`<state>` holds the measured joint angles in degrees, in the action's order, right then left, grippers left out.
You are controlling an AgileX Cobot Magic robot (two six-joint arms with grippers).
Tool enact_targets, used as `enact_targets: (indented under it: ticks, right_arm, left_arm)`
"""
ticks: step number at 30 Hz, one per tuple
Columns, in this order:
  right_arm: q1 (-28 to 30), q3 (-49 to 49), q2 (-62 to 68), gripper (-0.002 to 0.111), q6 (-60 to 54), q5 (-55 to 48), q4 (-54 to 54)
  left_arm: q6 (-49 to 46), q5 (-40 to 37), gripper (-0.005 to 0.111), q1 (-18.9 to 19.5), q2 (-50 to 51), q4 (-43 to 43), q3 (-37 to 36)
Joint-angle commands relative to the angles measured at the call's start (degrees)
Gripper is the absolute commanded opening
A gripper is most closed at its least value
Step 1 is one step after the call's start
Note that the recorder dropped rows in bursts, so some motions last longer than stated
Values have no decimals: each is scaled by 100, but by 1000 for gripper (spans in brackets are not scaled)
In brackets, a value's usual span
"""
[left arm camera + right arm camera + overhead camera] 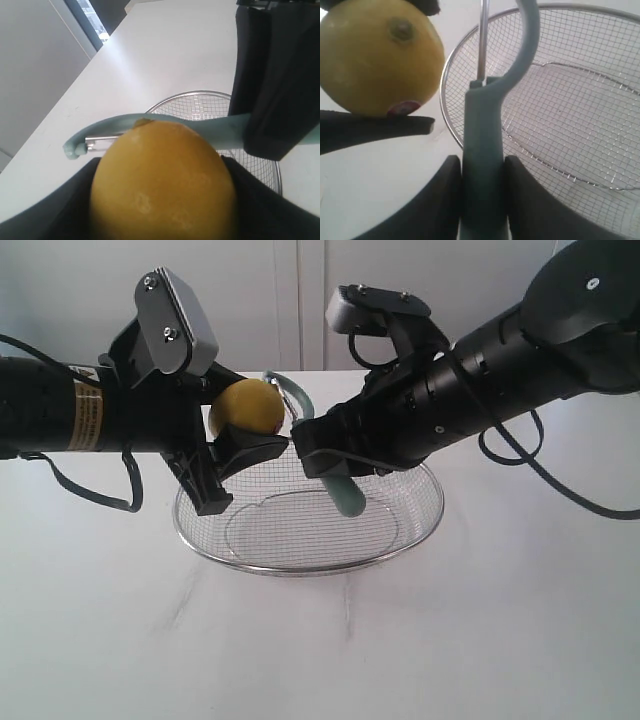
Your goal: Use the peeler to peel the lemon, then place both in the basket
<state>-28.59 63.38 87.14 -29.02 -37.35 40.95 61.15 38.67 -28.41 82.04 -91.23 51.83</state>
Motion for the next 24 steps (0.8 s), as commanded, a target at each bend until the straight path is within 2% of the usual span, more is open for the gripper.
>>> enact_targets:
  ticks: [1,24]
  right_arm:
    - [0,-15,-11,0,-186,-73,299]
    - [0,-15,-265,0,-186,-100,299]
  left_arm:
    - [78,68,0,-26,-78,-13,16]
    - [56,17,0,-26,-78,-12,16]
